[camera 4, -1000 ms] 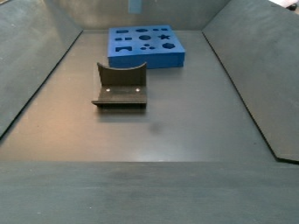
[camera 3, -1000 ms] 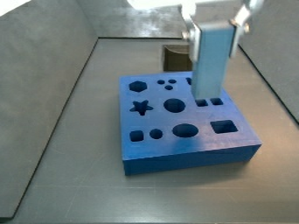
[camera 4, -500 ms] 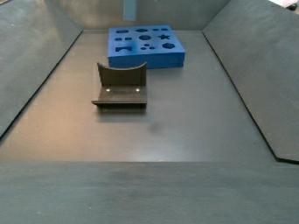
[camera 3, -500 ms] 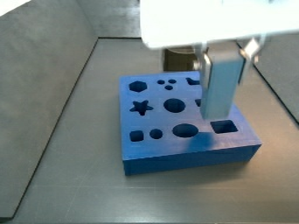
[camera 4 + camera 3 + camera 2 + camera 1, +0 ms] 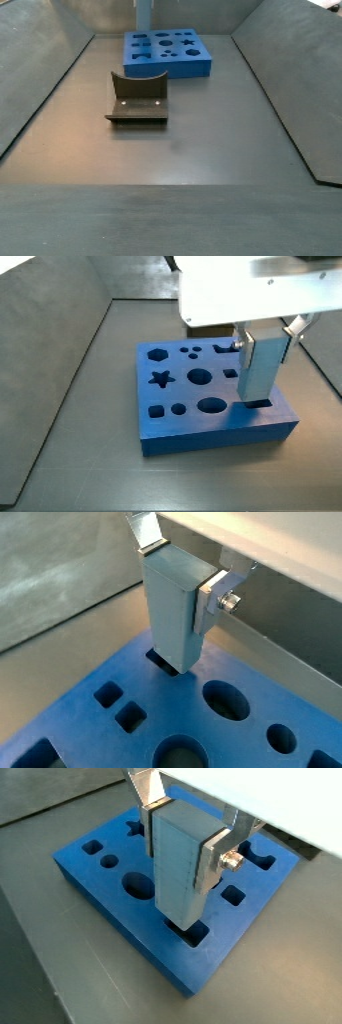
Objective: Insert the rectangle object.
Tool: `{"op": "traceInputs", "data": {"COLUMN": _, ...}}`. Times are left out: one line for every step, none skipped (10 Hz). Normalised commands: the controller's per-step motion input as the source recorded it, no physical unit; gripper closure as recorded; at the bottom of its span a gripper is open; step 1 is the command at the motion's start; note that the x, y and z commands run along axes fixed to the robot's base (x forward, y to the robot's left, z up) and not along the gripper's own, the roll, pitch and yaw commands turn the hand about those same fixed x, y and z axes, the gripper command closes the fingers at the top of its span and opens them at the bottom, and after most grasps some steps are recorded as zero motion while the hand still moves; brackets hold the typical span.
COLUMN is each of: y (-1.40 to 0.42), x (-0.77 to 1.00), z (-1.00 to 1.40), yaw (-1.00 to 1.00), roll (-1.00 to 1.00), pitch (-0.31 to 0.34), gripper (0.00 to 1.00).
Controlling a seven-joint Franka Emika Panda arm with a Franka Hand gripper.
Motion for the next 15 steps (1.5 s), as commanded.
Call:
{"op": "traceInputs", "data": {"y": 0.0, "x": 0.47, "z": -0.27, "yaw": 0.36, "roll": 0.2, "pitch": 0.0, "gripper": 1.0}}
{"op": "traceInputs", "data": {"y": 0.0, "x": 0.3, "z": -0.3, "yaw": 0.26, "roll": 0.13, "pitch": 0.0, "gripper": 1.0}}
{"op": "traceInputs", "data": {"y": 0.0, "x": 0.37, "z": -0.03, "yaw": -0.04, "roll": 0.04, "pitch": 0.107, "gripper": 1.0}}
{"op": "traceInputs", "data": {"y": 0.0, "x": 0.27, "z": -0.03, "yaw": -0.09, "roll": 0.12, "pitch": 0.05, "gripper": 1.0}}
{"op": "traceInputs", "data": {"y": -0.03, "x": 0.14, "z": -0.17, "yaw": -0.01, "roll": 0.11, "pitch": 0.0, "gripper": 1.0}}
{"op": "traceInputs", "data": {"y": -0.07, "x": 0.16, "z": -0.32, "yaw": 0.0, "roll": 0.1, "pitch": 0.0, "gripper": 1.0}}
{"op": "traceInputs", "data": {"y": -0.07, "x": 0.08, "z": -0.35, "yaw": 0.0, "roll": 0.12, "pitch": 0.0, "gripper": 1.0}}
{"op": "traceInputs", "data": {"y": -0.05, "x": 0.0, "z": -0.4, "yaw": 0.0, "roll": 0.13, "pitch": -0.01, "gripper": 1.0}}
{"op": "traceInputs", "data": {"y": -0.05, "x": -0.12, "z": -0.42, "yaw": 0.06, "roll": 0.16, "pitch": -0.026, "gripper": 1.0}}
{"op": "traceInputs", "data": {"y": -0.04, "x": -0.21, "z": -0.37, "yaw": 0.11, "roll": 0.22, "pitch": -0.037, "gripper": 1.0}}
{"op": "traceInputs", "data": {"y": -0.03, "x": -0.21, "z": -0.4, "yaw": 0.11, "roll": 0.25, "pitch": -0.037, "gripper": 1.0}}
{"op": "traceInputs", "data": {"y": -0.01, "x": -0.18, "z": -0.47, "yaw": 0.07, "roll": 0.26, "pitch": -0.024, "gripper": 1.0}}
{"op": "traceInputs", "data": {"y": -0.06, "x": -0.03, "z": -0.6, "yaw": 0.04, "roll": 0.18, "pitch": 0.0, "gripper": 1.0}}
{"op": "traceInputs", "data": {"y": -0.15, "x": 0.07, "z": -0.7, "yaw": 0.0, "roll": 0.07, "pitch": 0.0, "gripper": 1.0}}
{"op": "traceInputs", "data": {"y": -0.11, "x": 0.26, "z": -0.64, "yaw": -0.04, "roll": 0.0, "pitch": 0.017, "gripper": 1.0}}
